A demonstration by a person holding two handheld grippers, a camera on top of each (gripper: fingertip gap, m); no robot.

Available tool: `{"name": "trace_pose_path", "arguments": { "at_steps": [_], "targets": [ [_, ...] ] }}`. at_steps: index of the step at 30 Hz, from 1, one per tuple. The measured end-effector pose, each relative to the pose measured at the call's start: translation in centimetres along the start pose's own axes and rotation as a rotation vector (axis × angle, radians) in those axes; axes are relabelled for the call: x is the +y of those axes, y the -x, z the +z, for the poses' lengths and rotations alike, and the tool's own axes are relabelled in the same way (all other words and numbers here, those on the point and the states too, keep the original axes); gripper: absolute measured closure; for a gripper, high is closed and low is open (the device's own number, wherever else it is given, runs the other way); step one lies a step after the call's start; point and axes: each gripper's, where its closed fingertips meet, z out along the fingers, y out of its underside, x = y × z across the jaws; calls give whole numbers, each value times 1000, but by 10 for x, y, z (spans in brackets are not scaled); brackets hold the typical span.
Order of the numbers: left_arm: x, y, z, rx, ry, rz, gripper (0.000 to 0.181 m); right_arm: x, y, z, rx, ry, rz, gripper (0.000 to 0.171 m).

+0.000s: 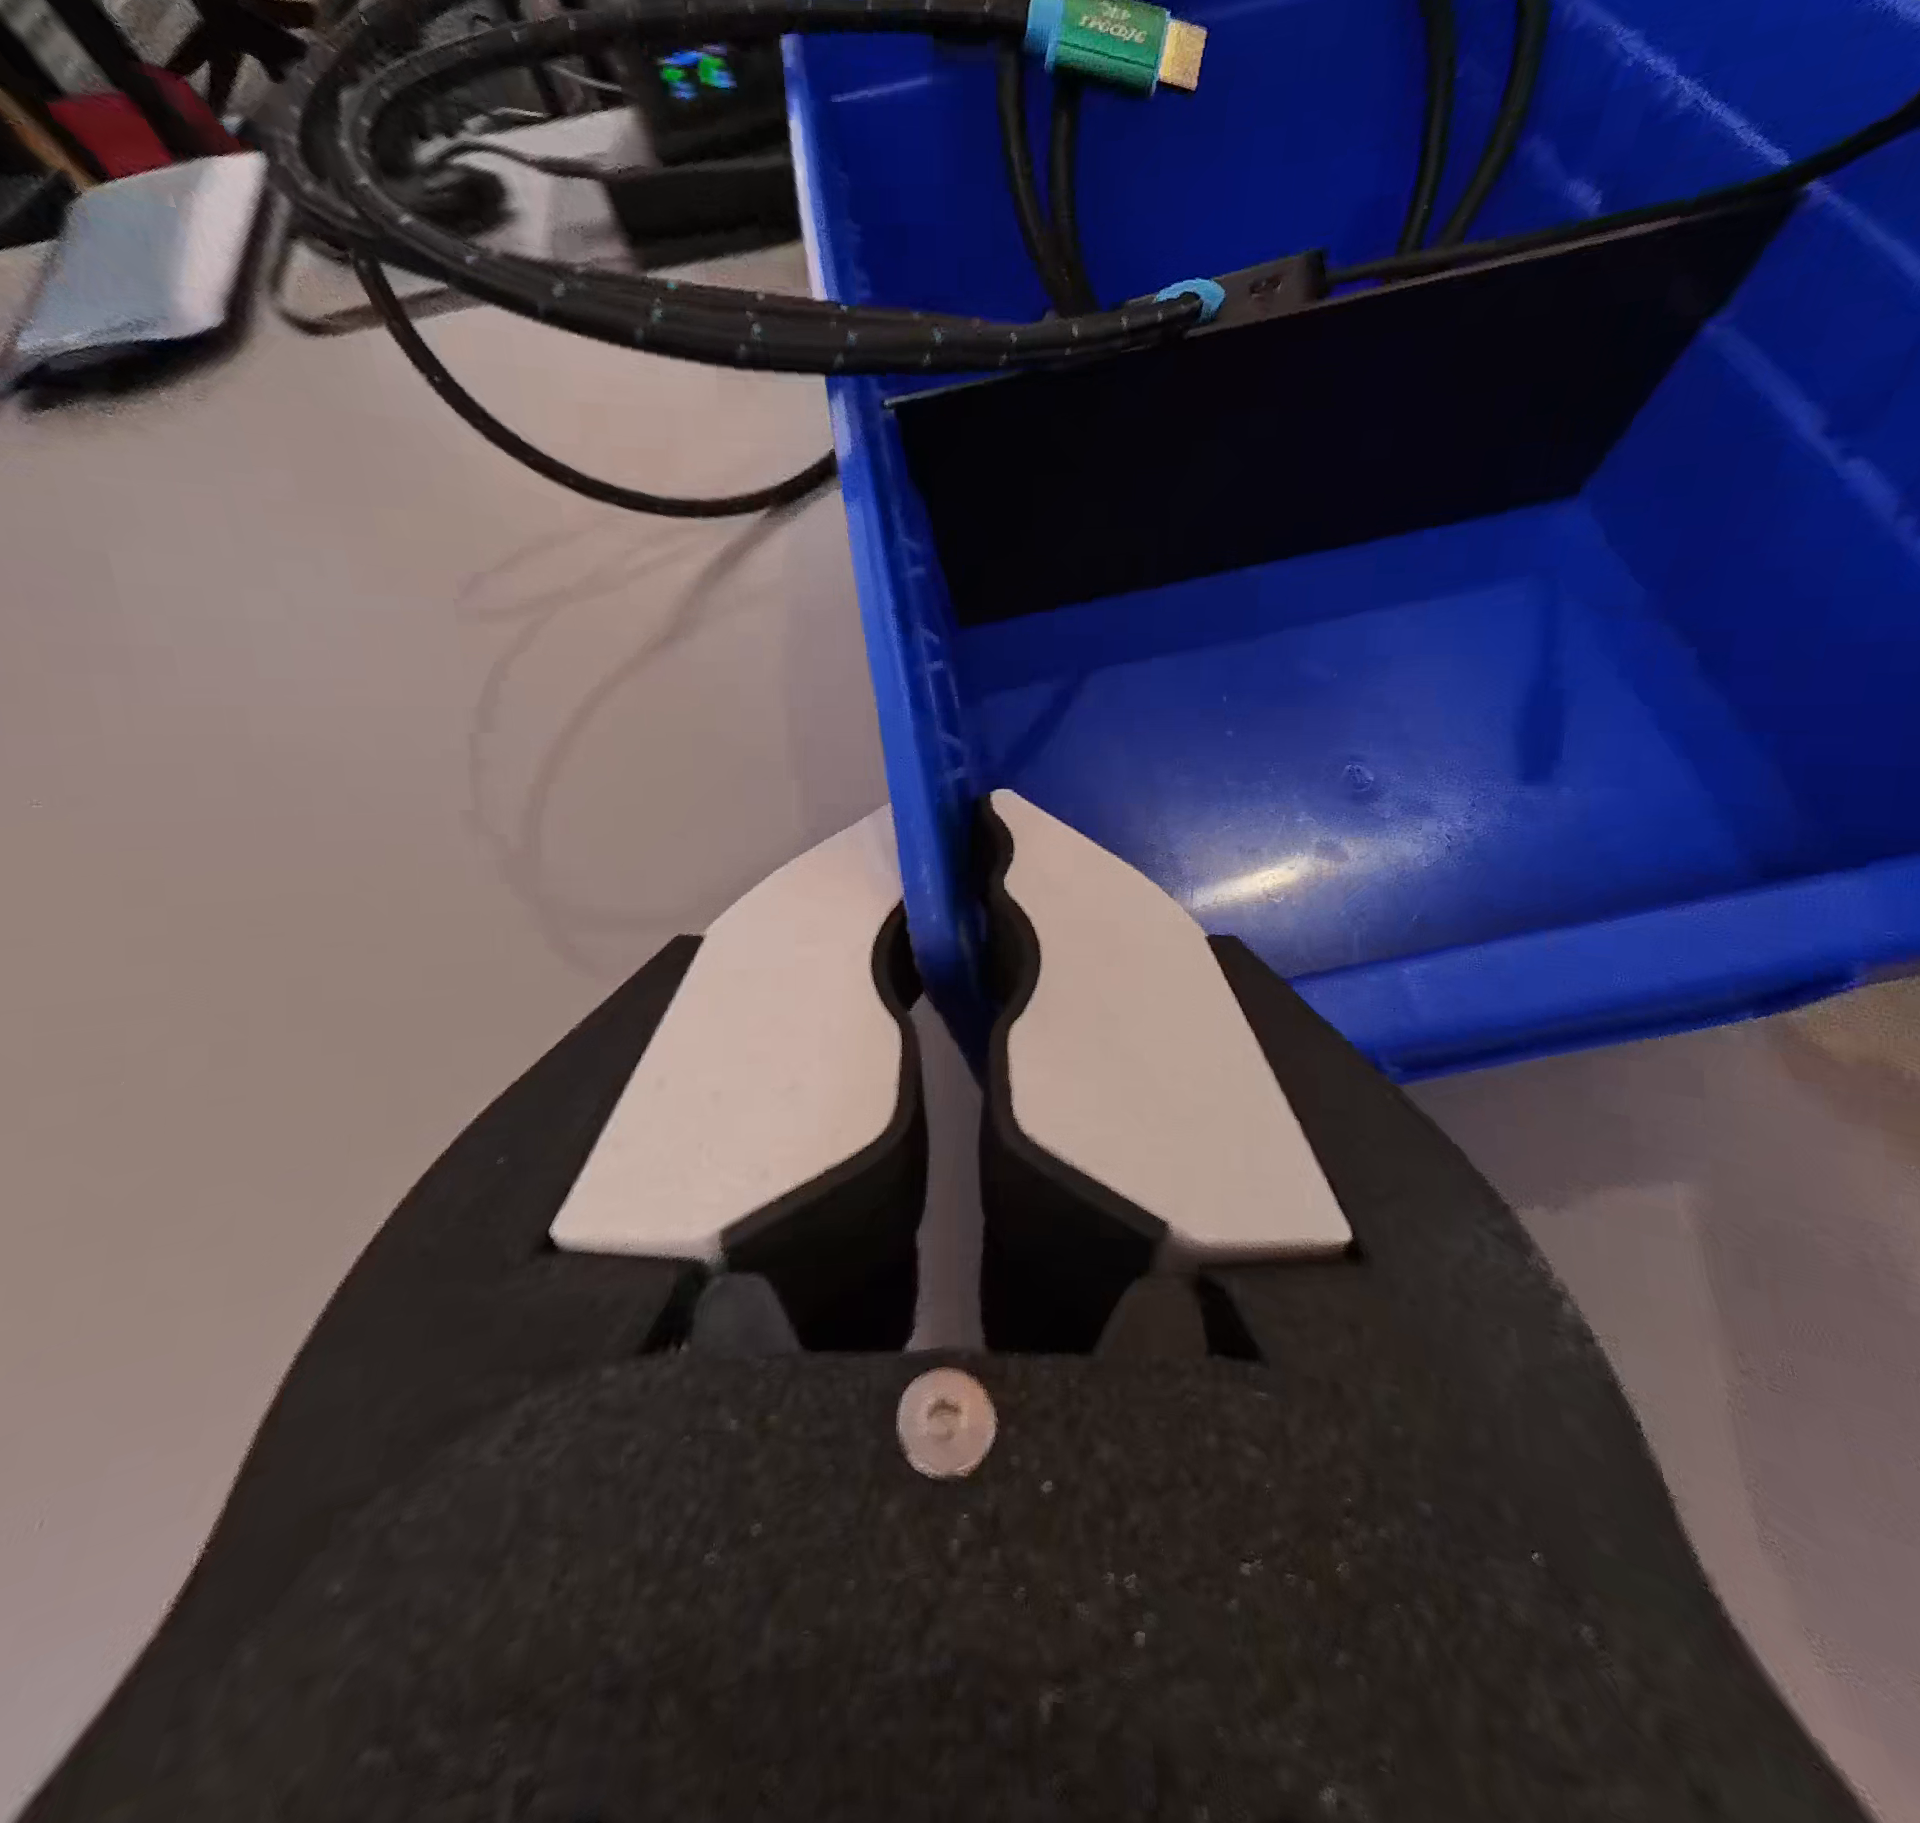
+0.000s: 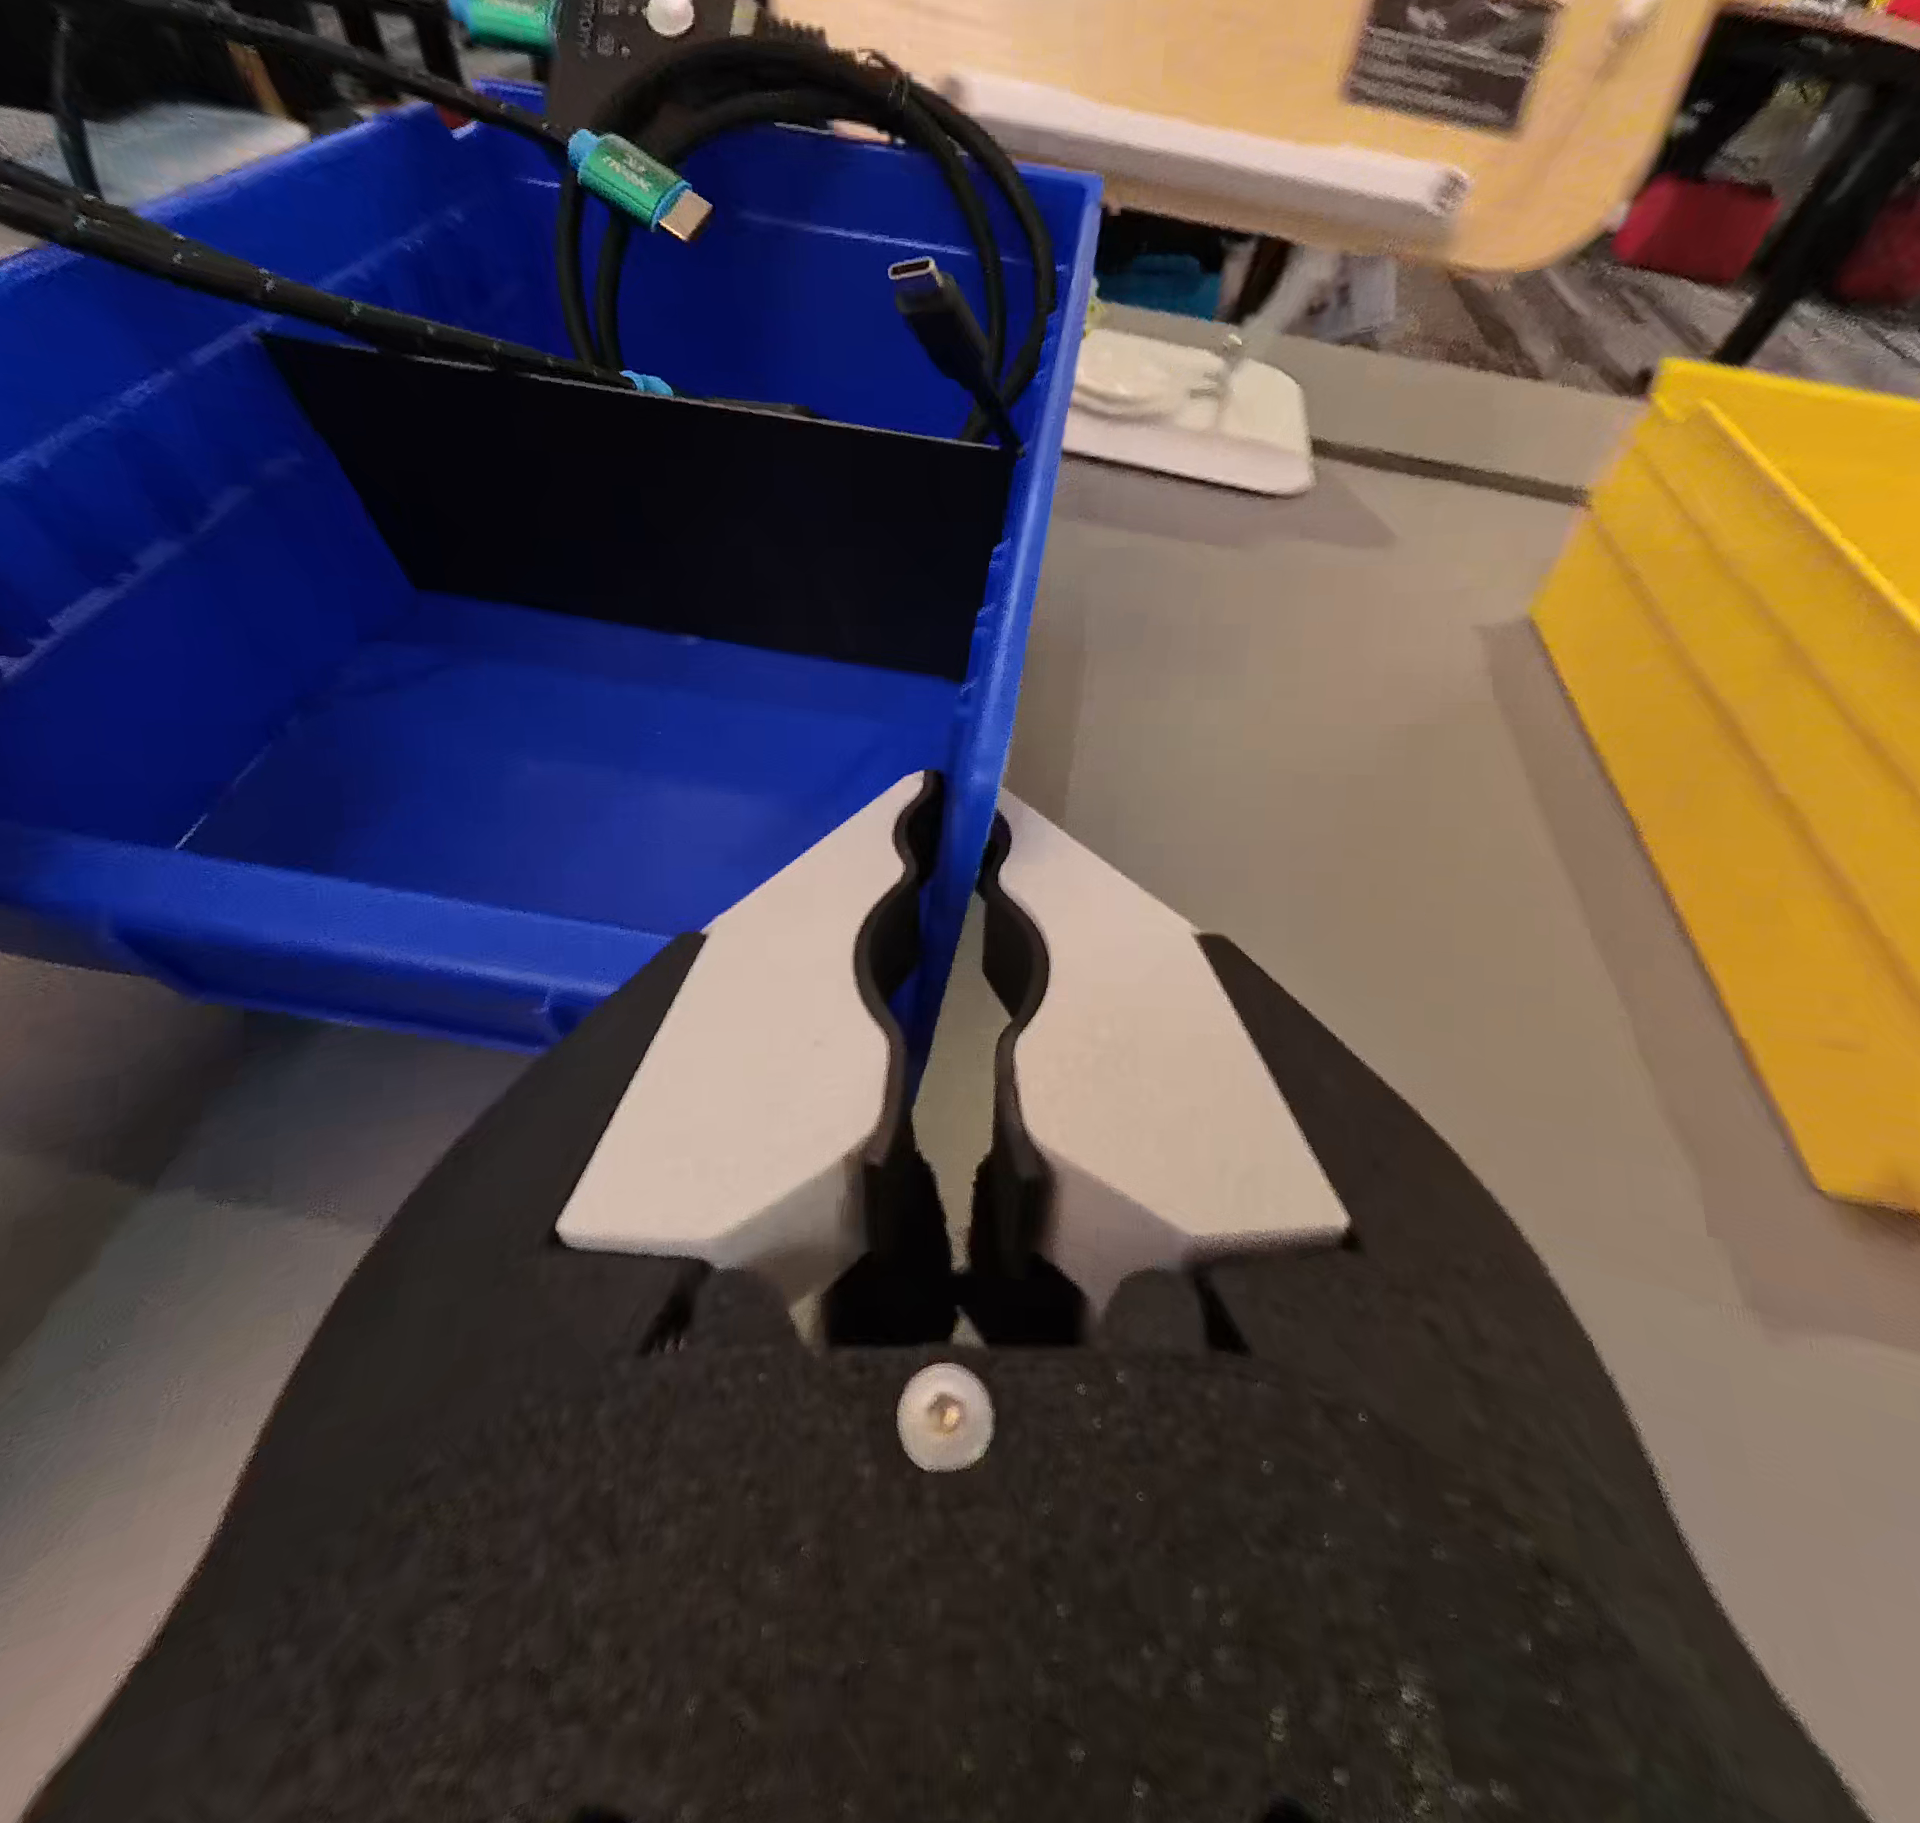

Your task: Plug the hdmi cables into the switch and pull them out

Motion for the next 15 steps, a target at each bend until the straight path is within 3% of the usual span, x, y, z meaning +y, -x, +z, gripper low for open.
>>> {"name": "trace_pose_path", "arguments": {
  "at_steps": [7, 13, 15],
  "targets": [
    [18, 117, -3, -16, -81, -114, 178, -27, 121, 29, -45, -42, -72, 168],
    [32, 134, 14, 34, -22, -109, 177, -4, 144, 48, -96, 67, -22, 167],
    [31, 135, 16, 19, -17, -99, 177, -2, 145, 48, -128, 19, -16, 165]
  ]
}}
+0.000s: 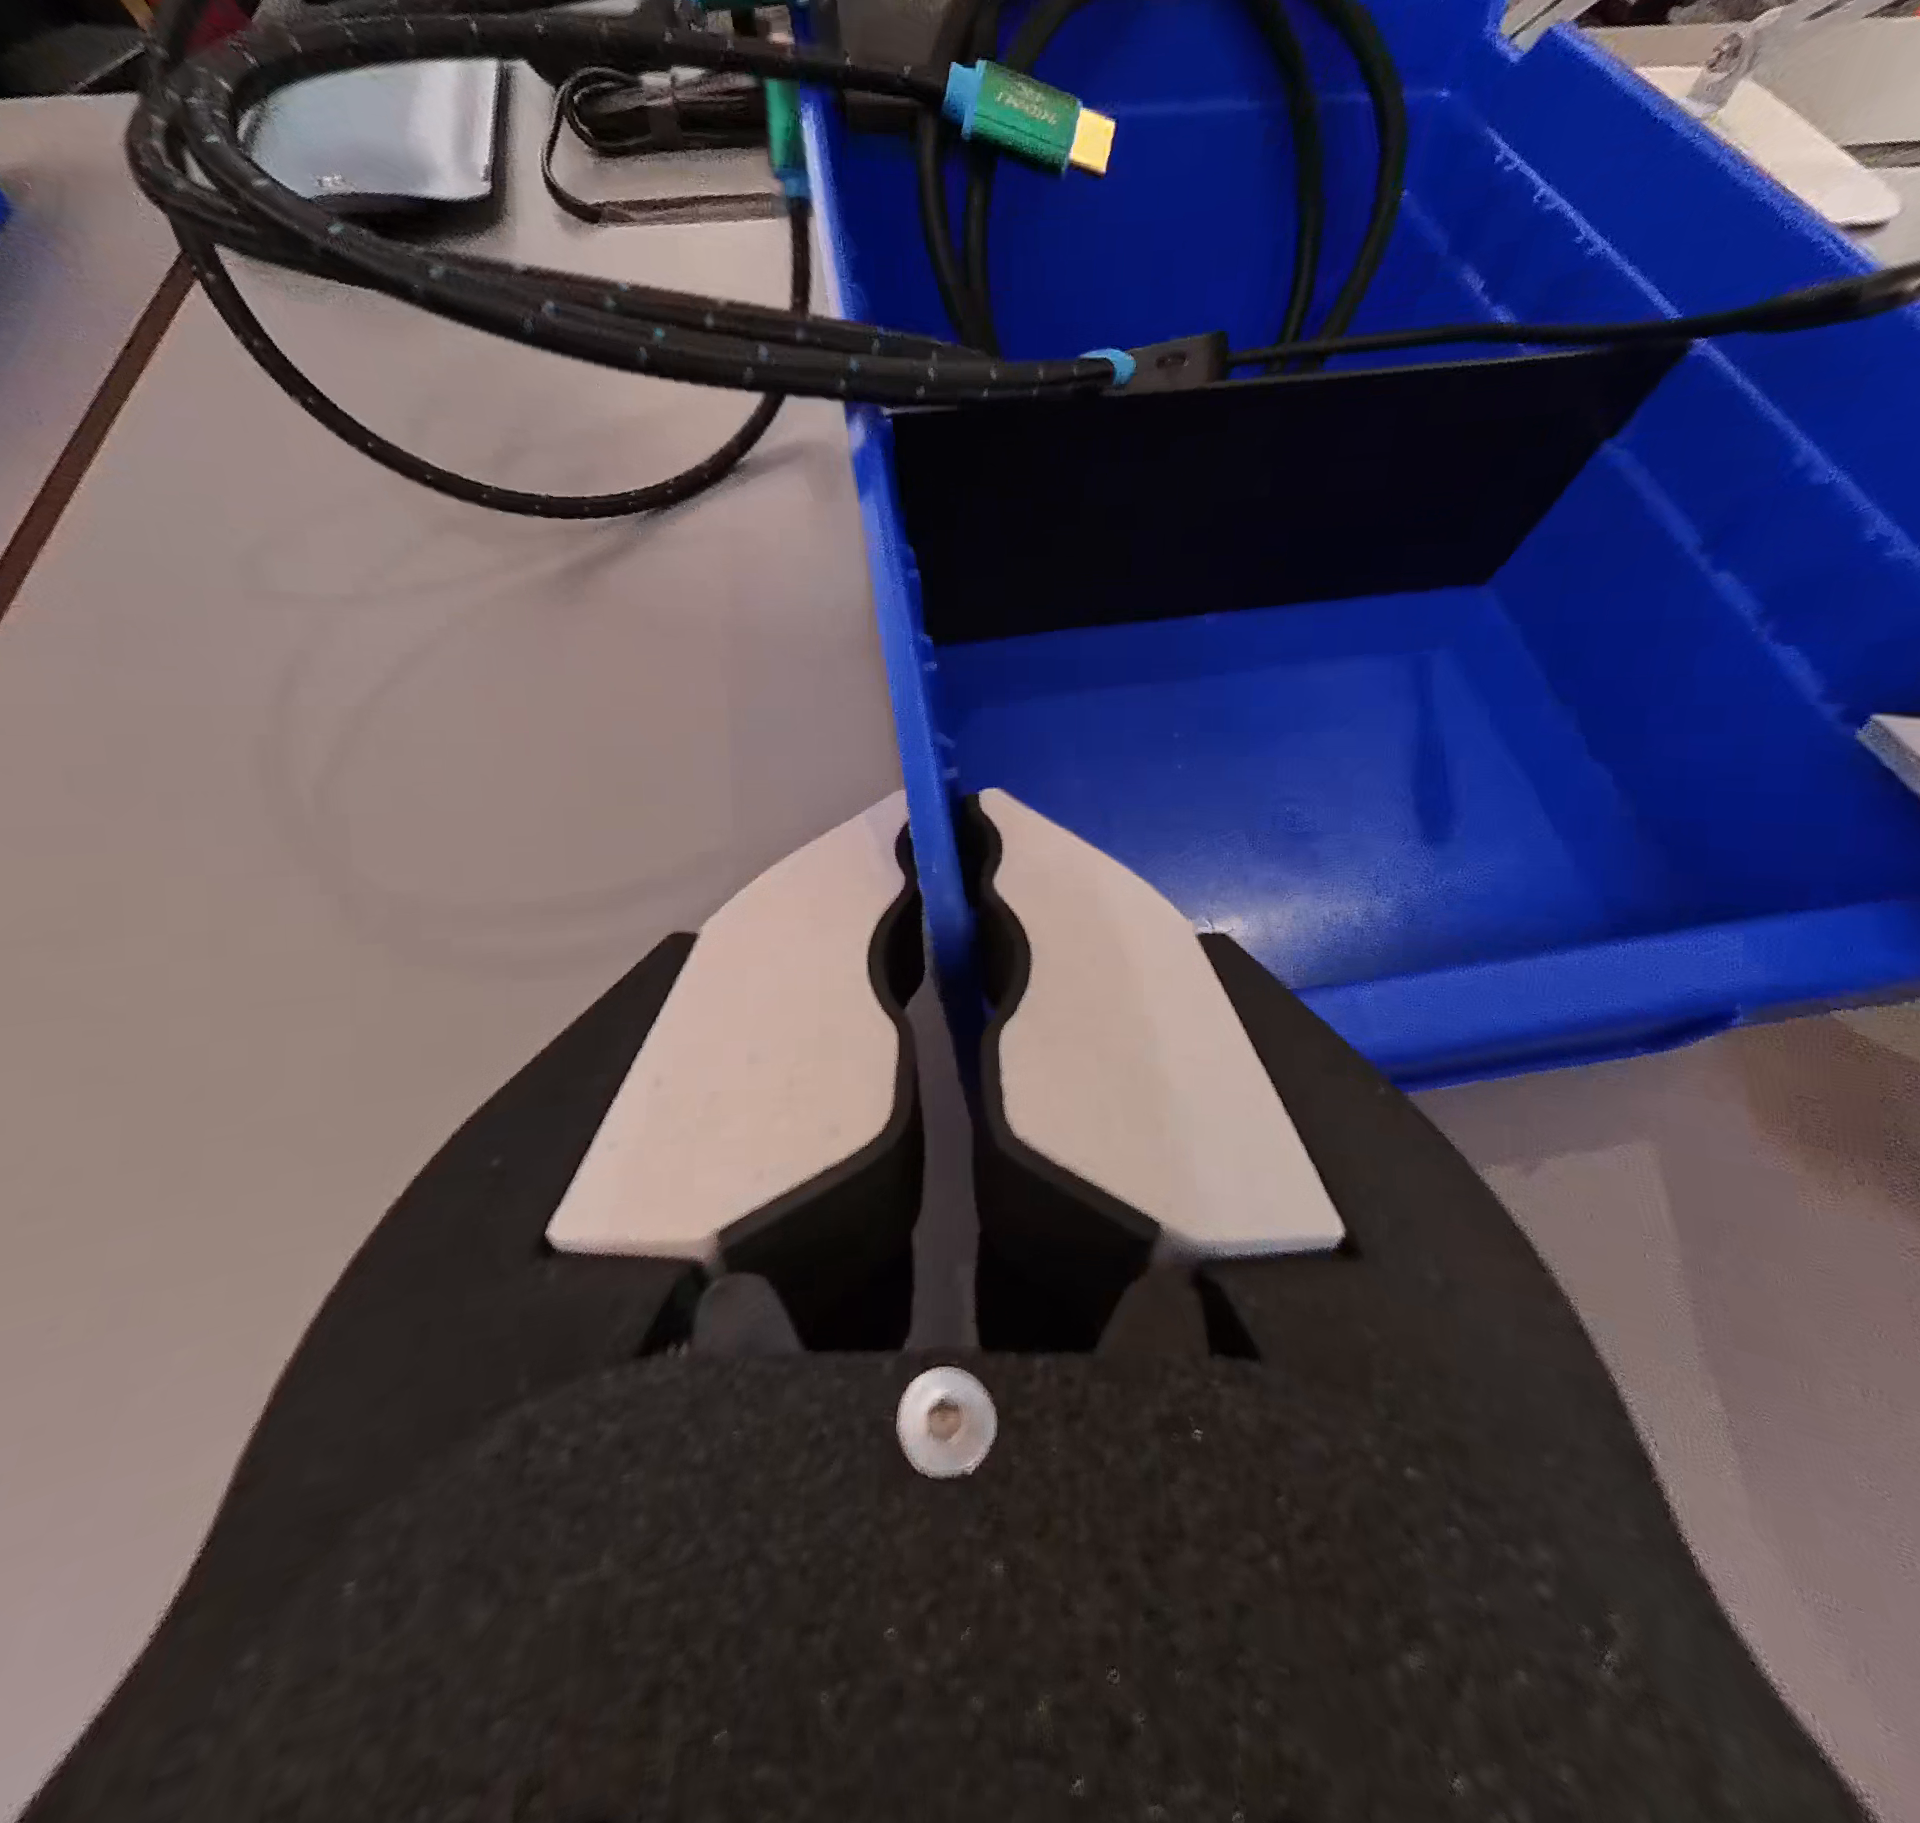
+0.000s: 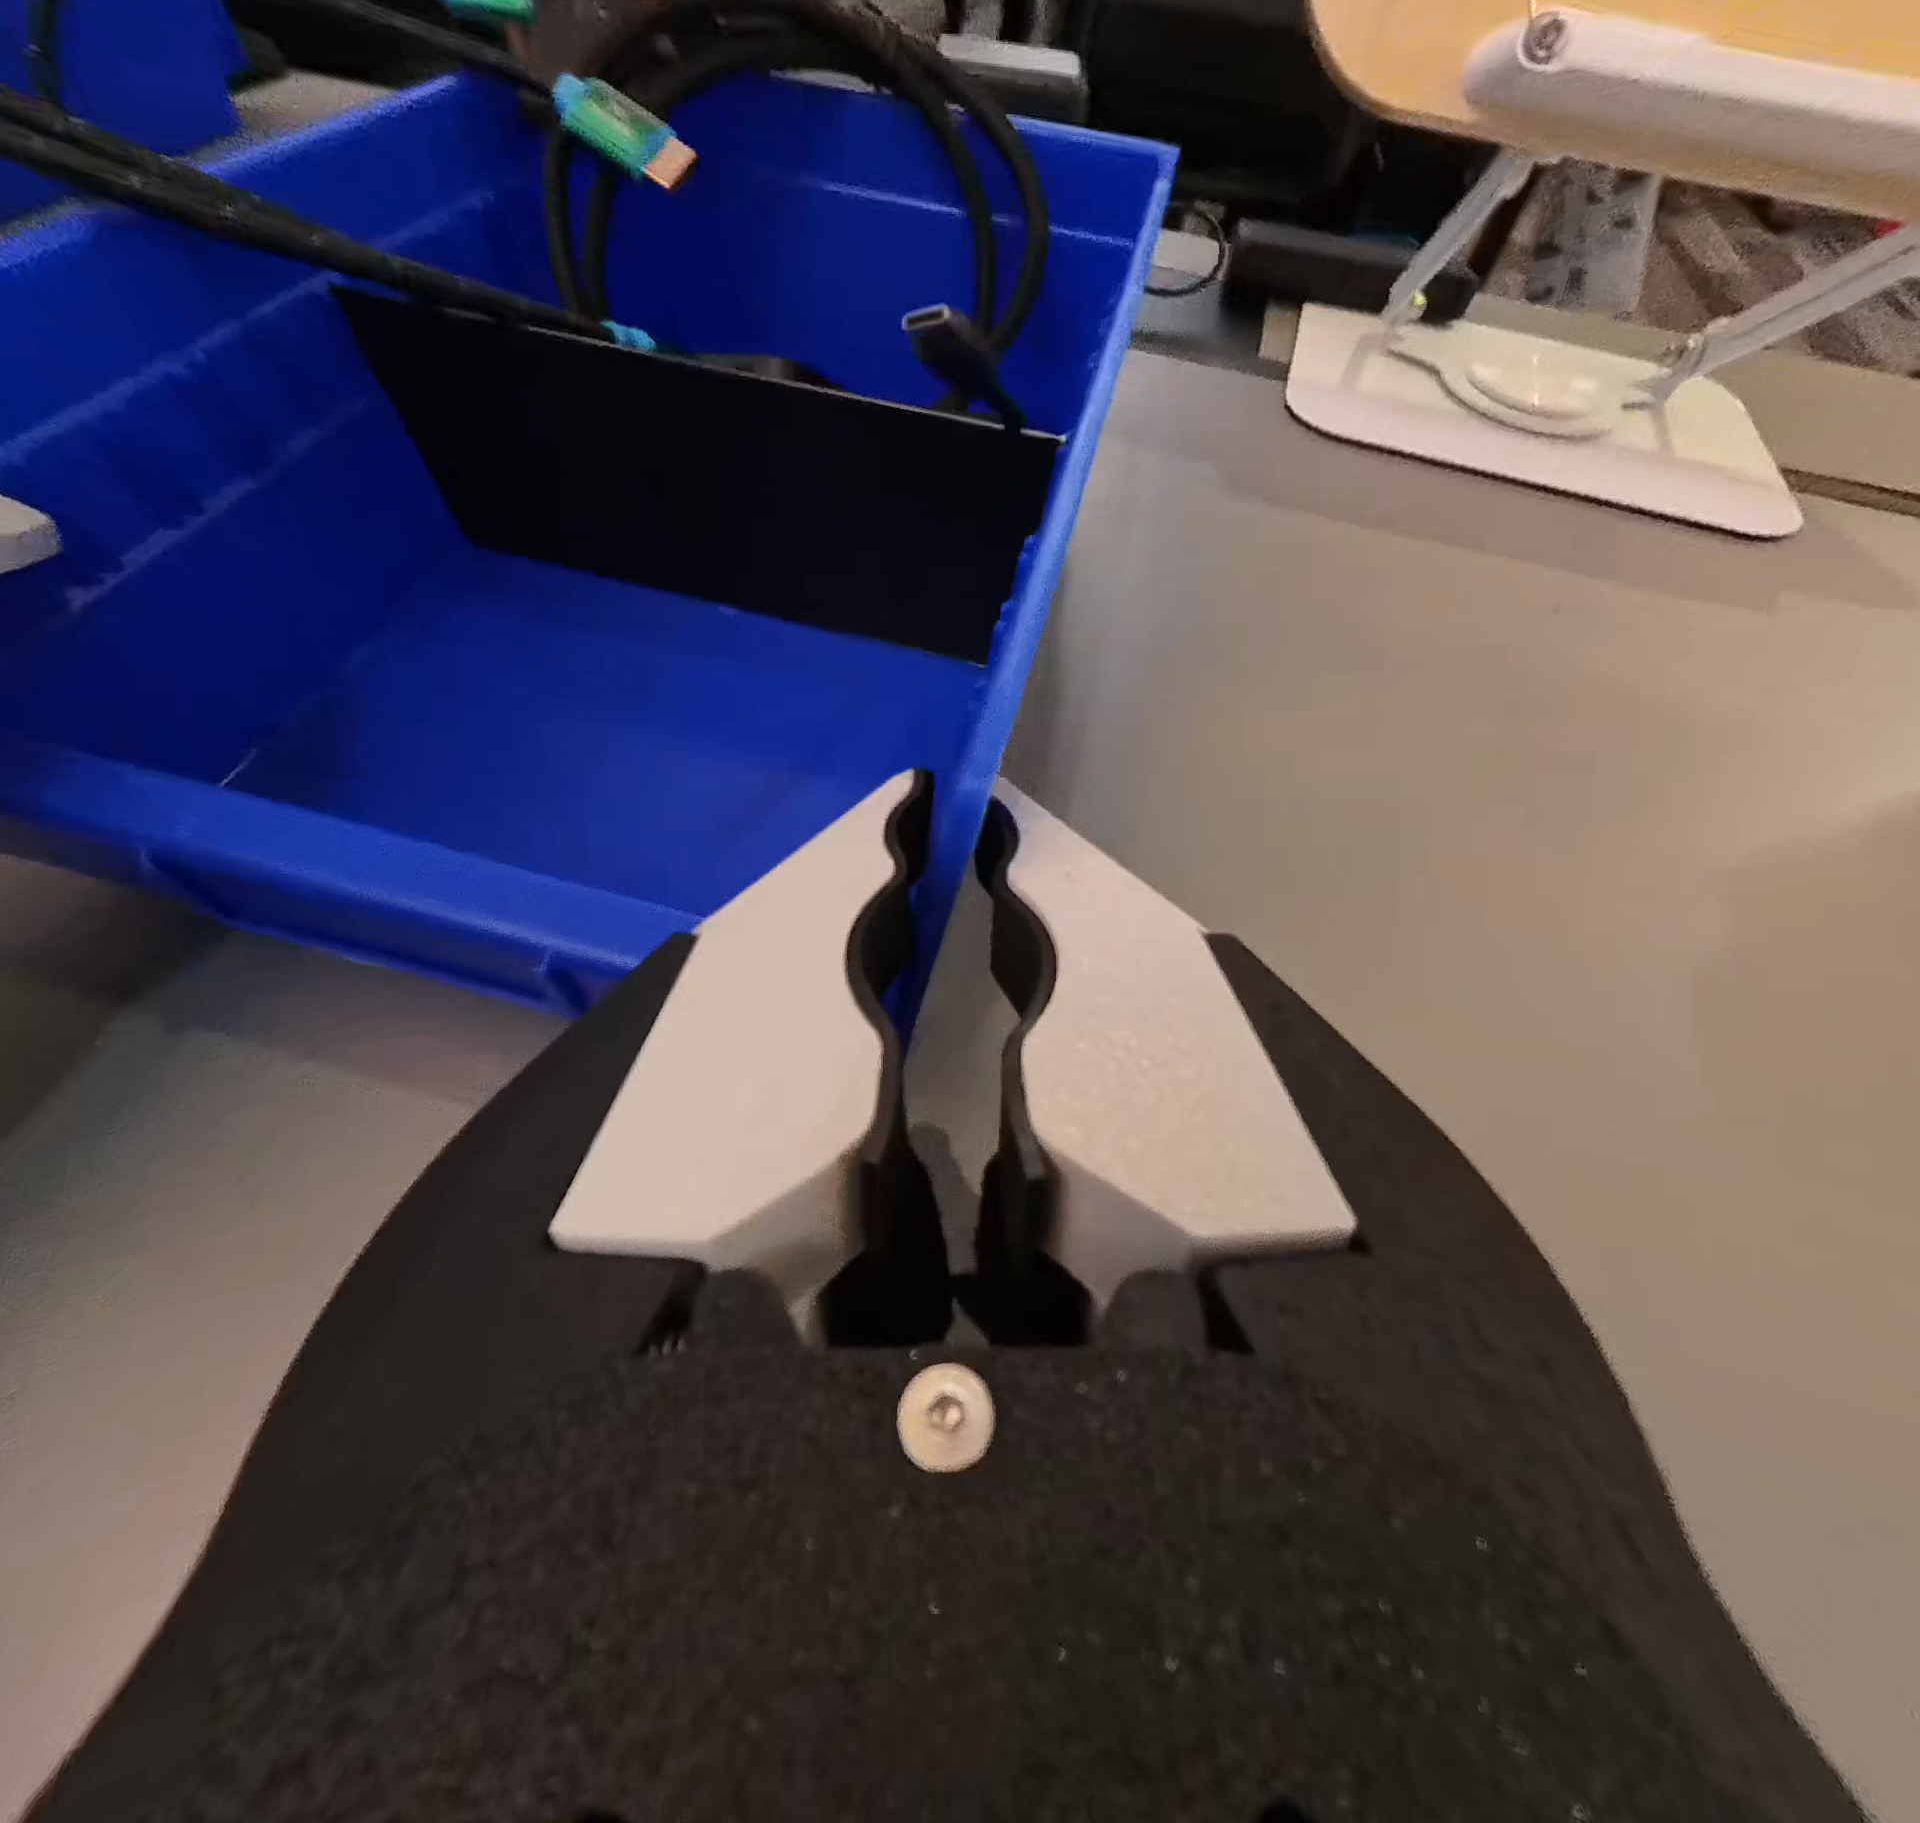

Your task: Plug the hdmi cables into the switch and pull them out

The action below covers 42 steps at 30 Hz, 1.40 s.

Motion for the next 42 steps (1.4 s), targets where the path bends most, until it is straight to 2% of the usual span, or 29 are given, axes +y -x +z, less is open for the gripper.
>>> {"name": "trace_pose_path", "arguments": {
  "at_steps": [3, 5, 7, 9, 11, 13, 17, 19, 21, 24, 27, 32, 39, 42],
  "targets": [
    [-1, 0, 1, 1, -10, -45, 178, 0, 2, -1, -80, 9, 29, 162],
    [-3, 4, -2, -28, -51, -67, 177, 1, 7, -7, -208, 25, 64, 158],
    [-10, 9, -14, -131, -109, -23, 150, 3, 9, -25, -389, 40, 24, 153],
    [-22, 13, -39, -261, -181, 29, 150, 1, -9, -52, -529, 40, 6, 148],
    [-32, 1, -64, -296, -270, 67, 151, -7, -52, -79, -566, -18, 1, 141],
    [-33, -33, -75, -189, -305, 88, 153, -7, -117, -100, -491, -88, 17, 137],
    [-21, -115, -89, 111, -348, 74, 153, 20, -262, -140, -225, -179, 149, 132],
    [-5, -143, -86, 207, -275, 57, 155, 40, -325, -157, -86, -157, 204, 122],
    [16, -162, -76, 274, -153, 55, 150, 53, -381, -176, 86, -172, 209, 120],
    [27, -168, -62, 280, -87, -18, 146, 64, -426, -191, 247, -182, 183, 116],
    [21, -151, -52, 226, -89, -151, 122, 78, -427, -181, 260, -163, 158, 108],
    [22, -136, -46, 188, -79, -136, 122, 84, -415, -166, 224, -100, 142, 108],
    [27, -147, -42, 218, -52, -72, 132, 83, -425, -166, 221, -115, 232, 107],
    [28, -149, -40, 238, -32, -102, 132, 75, -435, -175, 287, -145, 201, 116]
  ]
}}
